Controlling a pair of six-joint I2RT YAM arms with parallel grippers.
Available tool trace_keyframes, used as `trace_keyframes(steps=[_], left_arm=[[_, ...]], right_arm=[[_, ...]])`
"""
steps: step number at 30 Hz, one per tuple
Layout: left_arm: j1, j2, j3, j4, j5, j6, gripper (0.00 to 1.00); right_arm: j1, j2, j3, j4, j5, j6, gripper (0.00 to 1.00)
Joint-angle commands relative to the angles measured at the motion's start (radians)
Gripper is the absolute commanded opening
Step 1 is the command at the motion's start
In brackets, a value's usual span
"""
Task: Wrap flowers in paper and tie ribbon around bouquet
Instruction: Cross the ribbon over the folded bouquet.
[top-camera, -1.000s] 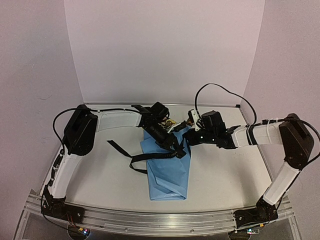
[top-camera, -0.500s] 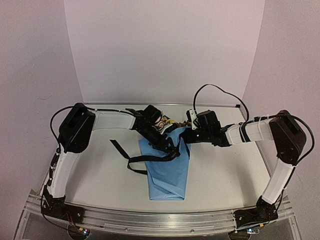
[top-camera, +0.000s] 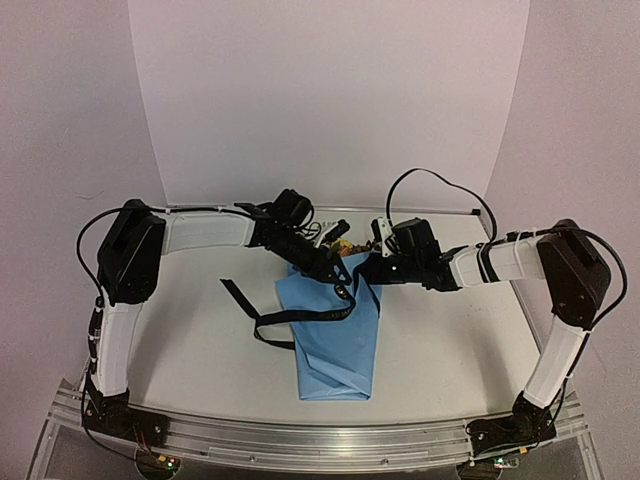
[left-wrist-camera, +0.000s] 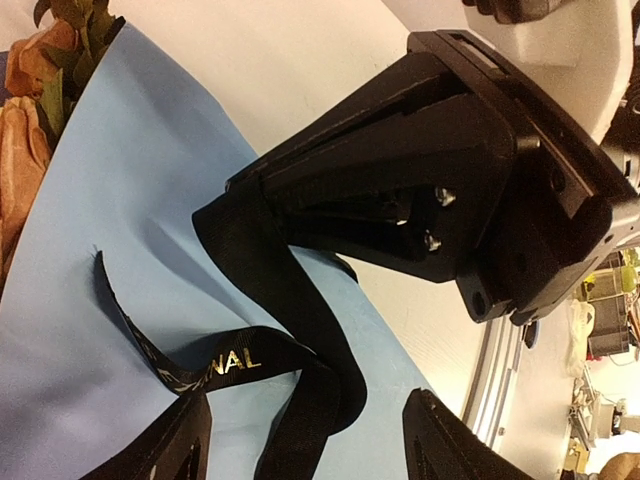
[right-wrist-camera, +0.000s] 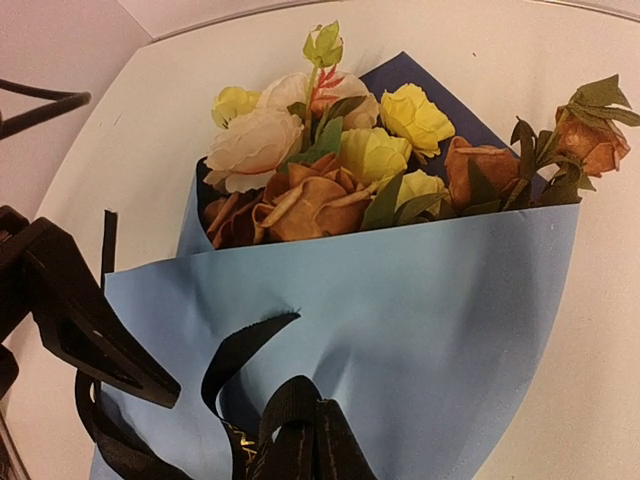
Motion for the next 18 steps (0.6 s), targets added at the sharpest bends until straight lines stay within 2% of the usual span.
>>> trace_keyframes(steps=[1,8,14,18], left_arm=[[-0.01,-0.051,-0.009,0.015,0.023,-0.001,0.68],[-0.066,-0.036,-0.015,-0.001,-0.029,0.001,0.7],[-0.106,0.015,0.063,-0.055,-0.114,0.02,0.69],[-0.13,0.038,0.104,-0.099,-0.201,0.043,0.65]], right_arm=[[-0.003,-0.021,0.047,0.026,-0.021,0.025,0.01],[-0.003,-0.013,0.068,0.017,-0.033,0.058,0.0],[-0.003,-0.007,0.08,0.015,-0.048,0.079,0.0],[-0.003,-0.016,0.076,0.011,-0.049,0.079,0.0]])
